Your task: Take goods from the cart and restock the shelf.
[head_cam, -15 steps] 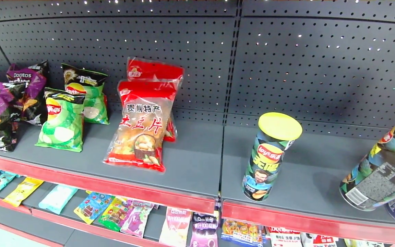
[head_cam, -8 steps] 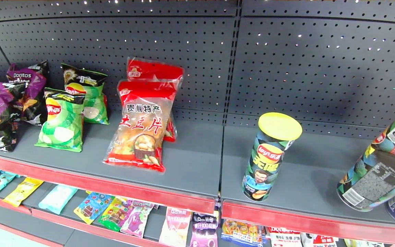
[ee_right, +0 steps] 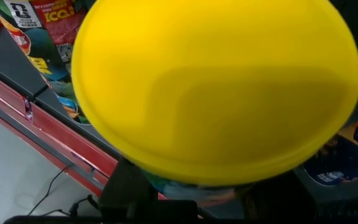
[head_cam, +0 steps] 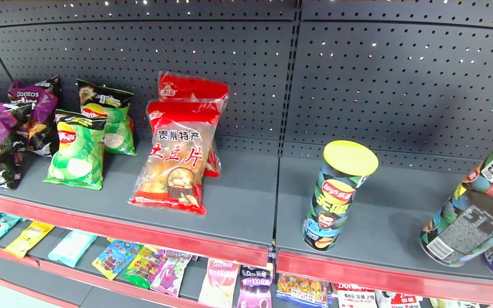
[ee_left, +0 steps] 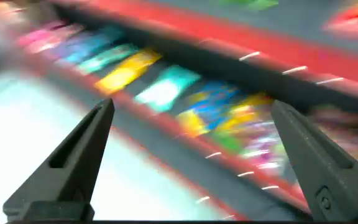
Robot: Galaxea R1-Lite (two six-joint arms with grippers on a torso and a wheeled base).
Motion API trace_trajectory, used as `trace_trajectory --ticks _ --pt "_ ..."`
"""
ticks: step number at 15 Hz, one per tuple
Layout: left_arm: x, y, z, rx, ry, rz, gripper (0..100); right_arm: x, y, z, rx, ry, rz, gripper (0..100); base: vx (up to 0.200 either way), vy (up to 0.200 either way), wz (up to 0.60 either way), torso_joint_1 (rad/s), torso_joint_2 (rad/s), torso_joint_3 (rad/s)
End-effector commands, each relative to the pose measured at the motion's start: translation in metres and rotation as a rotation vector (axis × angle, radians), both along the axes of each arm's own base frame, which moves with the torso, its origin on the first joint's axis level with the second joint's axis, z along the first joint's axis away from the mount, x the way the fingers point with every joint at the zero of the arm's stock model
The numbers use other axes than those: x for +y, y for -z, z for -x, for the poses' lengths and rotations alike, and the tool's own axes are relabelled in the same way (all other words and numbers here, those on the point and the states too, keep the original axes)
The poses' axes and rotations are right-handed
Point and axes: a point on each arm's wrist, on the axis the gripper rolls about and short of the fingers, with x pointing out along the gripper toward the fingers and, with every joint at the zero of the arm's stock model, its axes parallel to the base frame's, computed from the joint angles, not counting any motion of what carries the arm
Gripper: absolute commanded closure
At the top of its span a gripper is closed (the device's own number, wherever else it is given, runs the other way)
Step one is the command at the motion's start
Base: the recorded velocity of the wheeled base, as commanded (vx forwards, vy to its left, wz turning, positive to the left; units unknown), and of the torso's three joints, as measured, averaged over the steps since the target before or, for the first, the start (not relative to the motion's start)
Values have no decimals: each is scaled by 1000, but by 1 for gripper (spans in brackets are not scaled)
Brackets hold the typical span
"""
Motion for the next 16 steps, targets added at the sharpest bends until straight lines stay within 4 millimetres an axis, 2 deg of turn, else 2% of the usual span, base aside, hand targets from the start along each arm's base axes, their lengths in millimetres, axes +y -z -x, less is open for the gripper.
trace_trajectory --ticks 1,5,7,9,14,16 --pt "-1 15 0 50 88 7 0 0 0 0 2 -1 3 100 0 0 0 0 0 0" --pt "-2 15 0 57 99 -19 0 1 2 -9 26 1 4 100 0 0 0 0 0 0" --pt "-2 15 0 58 101 -21 0 4 1 -22 1 1 1 100 0 0 0 0 0 0" --pt "-2 15 0 59 101 -22 0 8 0 -46 -32 -2 -5 100 0 0 0 0 0 0" --pt "-2 15 0 59 101 -22 0 24 -2 -79 11 -86 -33 100 0 0 0 0 0 0" --pt "-2 15 0 59 101 -22 0 30 -6 -106 26 -79 -53 100 0 0 0 0 0 0"
